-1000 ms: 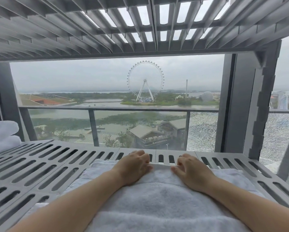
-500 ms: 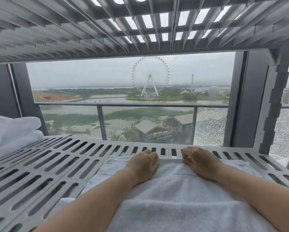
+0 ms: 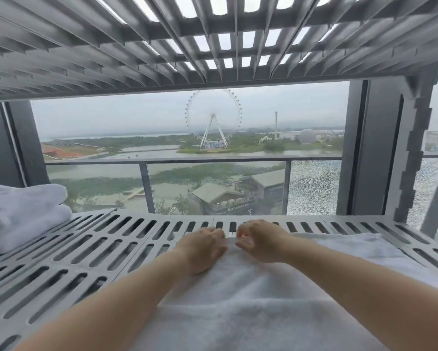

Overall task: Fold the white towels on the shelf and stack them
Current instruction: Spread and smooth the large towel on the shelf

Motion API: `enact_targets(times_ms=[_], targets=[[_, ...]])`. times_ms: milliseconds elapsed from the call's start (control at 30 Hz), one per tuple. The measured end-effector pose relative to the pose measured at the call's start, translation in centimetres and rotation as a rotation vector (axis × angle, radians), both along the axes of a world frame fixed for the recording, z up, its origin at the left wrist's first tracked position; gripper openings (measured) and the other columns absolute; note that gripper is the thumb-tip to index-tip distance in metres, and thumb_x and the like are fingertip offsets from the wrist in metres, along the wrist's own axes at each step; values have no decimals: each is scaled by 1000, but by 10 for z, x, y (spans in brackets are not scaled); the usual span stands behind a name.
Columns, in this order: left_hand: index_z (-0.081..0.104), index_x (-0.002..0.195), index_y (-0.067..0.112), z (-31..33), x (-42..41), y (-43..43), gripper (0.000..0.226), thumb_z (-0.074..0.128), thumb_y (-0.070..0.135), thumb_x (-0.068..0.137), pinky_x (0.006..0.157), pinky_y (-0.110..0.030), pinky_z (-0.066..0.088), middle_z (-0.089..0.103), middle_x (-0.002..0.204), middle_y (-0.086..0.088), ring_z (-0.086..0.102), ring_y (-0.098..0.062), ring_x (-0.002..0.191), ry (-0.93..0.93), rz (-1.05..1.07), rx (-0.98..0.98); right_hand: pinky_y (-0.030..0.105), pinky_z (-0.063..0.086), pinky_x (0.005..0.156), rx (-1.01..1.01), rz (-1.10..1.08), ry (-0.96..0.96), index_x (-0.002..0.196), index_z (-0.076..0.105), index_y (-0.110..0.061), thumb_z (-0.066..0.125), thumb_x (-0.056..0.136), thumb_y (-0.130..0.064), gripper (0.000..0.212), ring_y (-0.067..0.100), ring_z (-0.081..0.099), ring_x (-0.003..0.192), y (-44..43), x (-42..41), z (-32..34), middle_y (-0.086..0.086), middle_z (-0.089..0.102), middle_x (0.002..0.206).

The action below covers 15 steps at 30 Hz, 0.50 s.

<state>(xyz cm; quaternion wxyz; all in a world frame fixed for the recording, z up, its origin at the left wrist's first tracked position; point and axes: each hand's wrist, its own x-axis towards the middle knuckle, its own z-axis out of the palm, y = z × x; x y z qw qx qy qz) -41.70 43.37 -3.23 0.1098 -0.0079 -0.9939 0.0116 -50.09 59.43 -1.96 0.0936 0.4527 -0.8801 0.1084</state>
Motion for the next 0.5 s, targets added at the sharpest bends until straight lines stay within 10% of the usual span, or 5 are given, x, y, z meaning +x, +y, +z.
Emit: enact_targets(times_ms=[500], targets=[[58,102,28,-12,-5,-63,25,51,47,86,80,-25,42,58,98,8,51,-7,89,117,-149,186,26,40,72,-241,83,-123,93,64,-24,58,83,-38,18,14,53,81,-48,-5,-25,-7,54,82]])
